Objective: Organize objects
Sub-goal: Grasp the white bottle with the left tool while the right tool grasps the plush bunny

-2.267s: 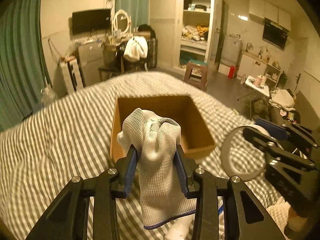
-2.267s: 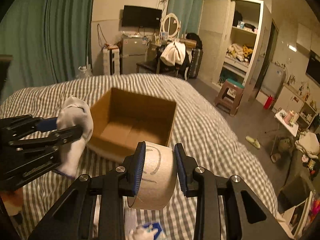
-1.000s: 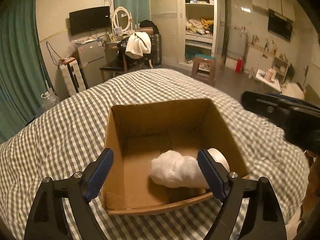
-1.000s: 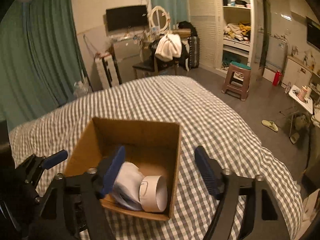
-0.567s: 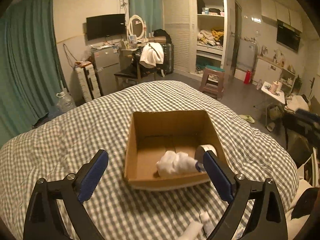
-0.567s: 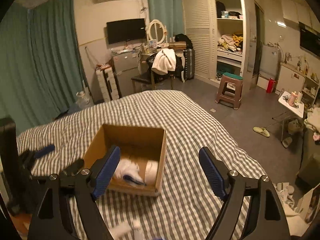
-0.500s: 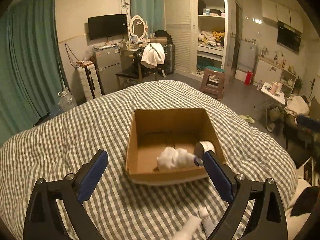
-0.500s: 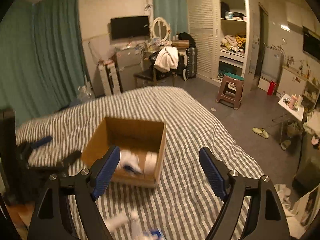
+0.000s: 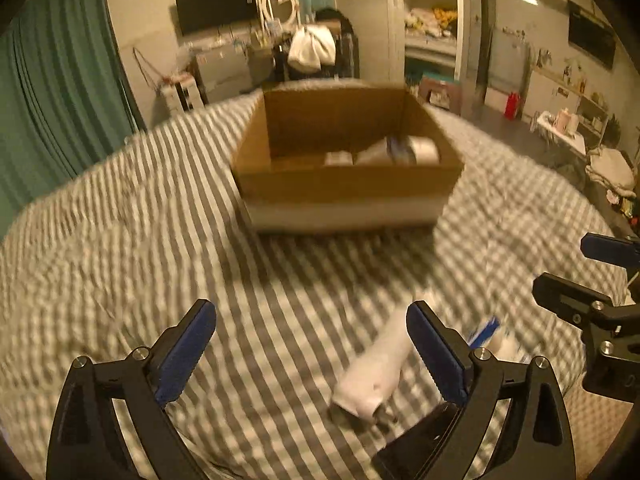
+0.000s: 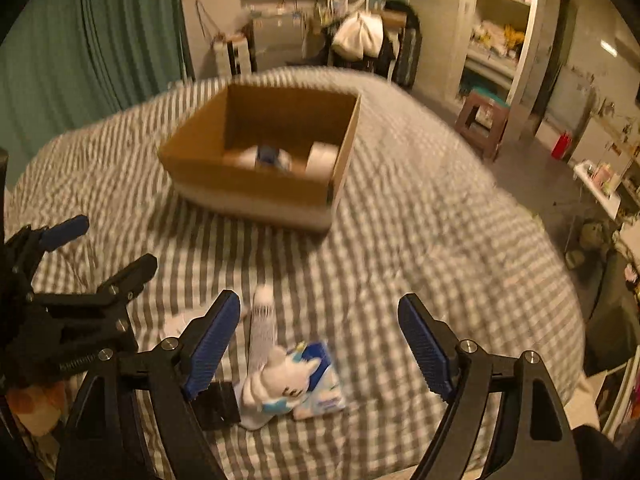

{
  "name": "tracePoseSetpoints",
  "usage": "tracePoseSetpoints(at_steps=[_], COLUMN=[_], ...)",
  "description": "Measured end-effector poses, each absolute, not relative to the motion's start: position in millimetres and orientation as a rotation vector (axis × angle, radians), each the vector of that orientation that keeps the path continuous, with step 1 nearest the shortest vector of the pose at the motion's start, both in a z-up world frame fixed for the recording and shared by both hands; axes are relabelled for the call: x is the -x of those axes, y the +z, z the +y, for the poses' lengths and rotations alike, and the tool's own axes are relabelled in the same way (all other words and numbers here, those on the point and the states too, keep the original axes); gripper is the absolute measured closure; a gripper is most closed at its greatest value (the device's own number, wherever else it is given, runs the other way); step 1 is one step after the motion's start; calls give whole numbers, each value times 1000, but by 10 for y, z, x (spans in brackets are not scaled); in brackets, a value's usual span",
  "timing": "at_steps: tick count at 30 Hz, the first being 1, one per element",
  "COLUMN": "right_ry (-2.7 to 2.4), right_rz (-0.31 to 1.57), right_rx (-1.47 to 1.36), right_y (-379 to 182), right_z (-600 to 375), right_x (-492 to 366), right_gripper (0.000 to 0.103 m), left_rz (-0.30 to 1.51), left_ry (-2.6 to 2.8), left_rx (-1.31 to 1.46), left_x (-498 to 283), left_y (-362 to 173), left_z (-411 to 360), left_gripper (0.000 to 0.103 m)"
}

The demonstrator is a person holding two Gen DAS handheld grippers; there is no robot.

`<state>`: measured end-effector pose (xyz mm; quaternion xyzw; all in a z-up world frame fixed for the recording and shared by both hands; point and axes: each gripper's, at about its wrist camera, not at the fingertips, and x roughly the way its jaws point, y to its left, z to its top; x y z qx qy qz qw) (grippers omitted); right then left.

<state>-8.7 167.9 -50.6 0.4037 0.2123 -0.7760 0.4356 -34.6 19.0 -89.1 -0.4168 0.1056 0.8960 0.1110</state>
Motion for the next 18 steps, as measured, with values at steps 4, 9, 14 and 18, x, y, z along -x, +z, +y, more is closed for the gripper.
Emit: tracePoseSetpoints(at_steps=[4, 9, 14, 18], right_ry=[-1911, -1862, -1853, -1857], right_rz=[588, 658, 655, 663], right_rx=[-1111, -1206, -1269, -1281], right_y=[-894, -1265, -1439, -1446], right_z=[1638, 1592, 1573, 1579], right_x=[51, -31, 10, 40], right_gripper=[22, 22, 22, 22], left_rz=[370, 414, 357, 338], left_ry=[2584, 2538, 2491, 2469], left_rx=[1279, 1313, 1350, 1363], left_x=[282, 246, 268, 291], left_y=[-1225, -1463, -1534, -1559], left_z=[219, 233, 197, 168], left_gripper=[4, 5, 5, 5])
